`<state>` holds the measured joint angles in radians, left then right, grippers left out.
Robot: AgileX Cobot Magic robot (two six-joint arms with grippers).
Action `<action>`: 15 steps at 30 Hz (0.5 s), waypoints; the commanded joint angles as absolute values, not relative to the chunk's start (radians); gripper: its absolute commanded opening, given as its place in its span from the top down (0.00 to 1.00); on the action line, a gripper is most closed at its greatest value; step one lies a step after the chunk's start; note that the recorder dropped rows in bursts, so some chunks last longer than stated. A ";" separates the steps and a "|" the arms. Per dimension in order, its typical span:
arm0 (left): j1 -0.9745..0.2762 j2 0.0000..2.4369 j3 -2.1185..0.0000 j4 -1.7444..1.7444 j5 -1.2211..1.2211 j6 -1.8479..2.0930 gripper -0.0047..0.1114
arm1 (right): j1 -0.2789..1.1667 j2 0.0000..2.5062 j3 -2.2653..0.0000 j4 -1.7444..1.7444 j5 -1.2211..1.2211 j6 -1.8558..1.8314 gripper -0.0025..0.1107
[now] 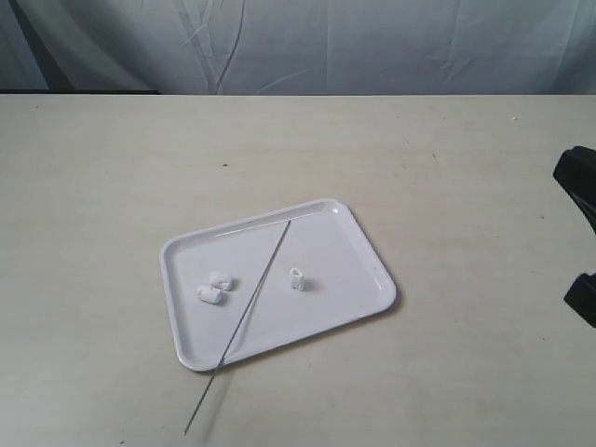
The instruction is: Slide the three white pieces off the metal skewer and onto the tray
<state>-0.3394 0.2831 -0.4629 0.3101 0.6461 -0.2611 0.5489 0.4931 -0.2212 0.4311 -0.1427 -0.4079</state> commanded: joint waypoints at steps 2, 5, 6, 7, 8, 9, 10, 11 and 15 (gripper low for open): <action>-0.341 0.285 -0.458 0.298 0.656 -0.269 0.96 | 0.547 0.493 -0.221 0.456 -0.160 -0.419 0.98; -0.341 0.285 -0.441 0.290 0.621 -0.269 0.96 | 0.547 0.493 -0.221 0.456 -0.160 -0.419 0.98; -0.341 0.285 -0.425 0.290 0.582 -0.269 0.96 | 0.552 0.487 -0.221 0.456 -0.160 -0.419 0.98; -0.341 0.285 -0.399 0.290 0.538 -0.269 0.96 | 0.554 0.478 -0.221 0.456 -0.160 -0.419 0.98; -0.341 0.285 -0.367 0.290 0.503 -0.269 0.96 | 0.555 0.467 -0.221 0.459 -0.160 -0.419 0.98; -0.341 0.285 -0.334 0.290 0.488 -0.269 0.96 | 0.547 0.455 -0.221 0.478 -0.154 -0.419 0.98; -0.341 0.285 -0.308 0.281 0.488 -0.269 0.96 | 0.534 0.445 -0.221 0.486 -0.135 -0.419 0.98; -0.341 0.285 -0.285 0.268 0.499 -0.269 0.96 | 0.514 0.430 -0.221 0.486 -0.093 -0.419 0.98; -0.341 0.285 -0.213 0.224 0.447 -0.265 0.96 | 0.377 0.379 -0.217 0.473 0.143 -0.418 0.98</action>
